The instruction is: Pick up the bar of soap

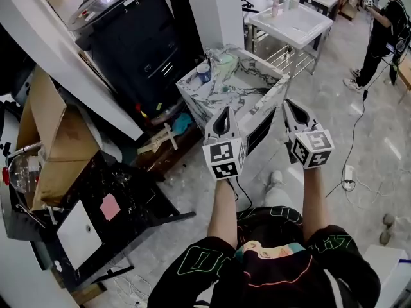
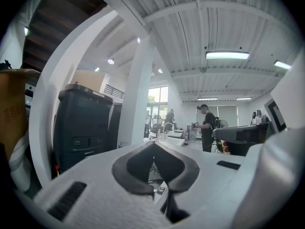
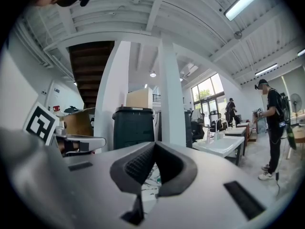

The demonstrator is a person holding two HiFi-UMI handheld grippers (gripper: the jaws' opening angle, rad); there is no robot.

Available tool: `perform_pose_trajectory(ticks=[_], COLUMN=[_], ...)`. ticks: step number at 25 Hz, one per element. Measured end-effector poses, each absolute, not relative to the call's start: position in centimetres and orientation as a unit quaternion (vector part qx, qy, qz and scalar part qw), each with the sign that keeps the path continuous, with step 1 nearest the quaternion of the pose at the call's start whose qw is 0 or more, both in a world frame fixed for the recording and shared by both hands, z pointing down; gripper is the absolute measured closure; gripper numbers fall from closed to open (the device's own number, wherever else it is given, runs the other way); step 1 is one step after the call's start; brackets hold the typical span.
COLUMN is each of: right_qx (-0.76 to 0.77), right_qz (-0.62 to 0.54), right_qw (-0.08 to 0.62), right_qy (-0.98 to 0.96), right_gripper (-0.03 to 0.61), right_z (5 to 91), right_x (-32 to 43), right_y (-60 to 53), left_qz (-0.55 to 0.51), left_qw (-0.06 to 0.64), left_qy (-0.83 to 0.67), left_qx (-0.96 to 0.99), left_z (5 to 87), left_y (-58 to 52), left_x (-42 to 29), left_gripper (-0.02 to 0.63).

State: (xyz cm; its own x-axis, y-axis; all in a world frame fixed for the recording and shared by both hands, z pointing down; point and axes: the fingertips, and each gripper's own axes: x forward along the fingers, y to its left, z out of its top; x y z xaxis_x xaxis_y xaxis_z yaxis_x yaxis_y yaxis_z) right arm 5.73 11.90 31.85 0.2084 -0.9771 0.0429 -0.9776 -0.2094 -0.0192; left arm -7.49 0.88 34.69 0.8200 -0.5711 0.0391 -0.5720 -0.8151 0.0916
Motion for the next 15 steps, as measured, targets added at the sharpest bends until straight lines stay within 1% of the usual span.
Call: perform_pose_trajectory(ticks=[7,15], right_qx=[0.785,0.771], right_qz=[0.035,0.058], right_qw=[-0.012,-0.011], right_qy=[-0.618,-0.634], right_gripper=[0.574,0.574], right_z=[32.4,33.3], right_x=[14.3,22.3], right_y=[9.6,5.7], left_qz=[0.014,0.031], left_qw=[0.046,0.064], left_qy=[-0.301,-0.329], left_qx=[0.953,0.942], left_z=[35.4,36.4], left_y=[-1.6,-5.0], left_x=[-0.1,7.0], left_gripper=[0.606,0.606])
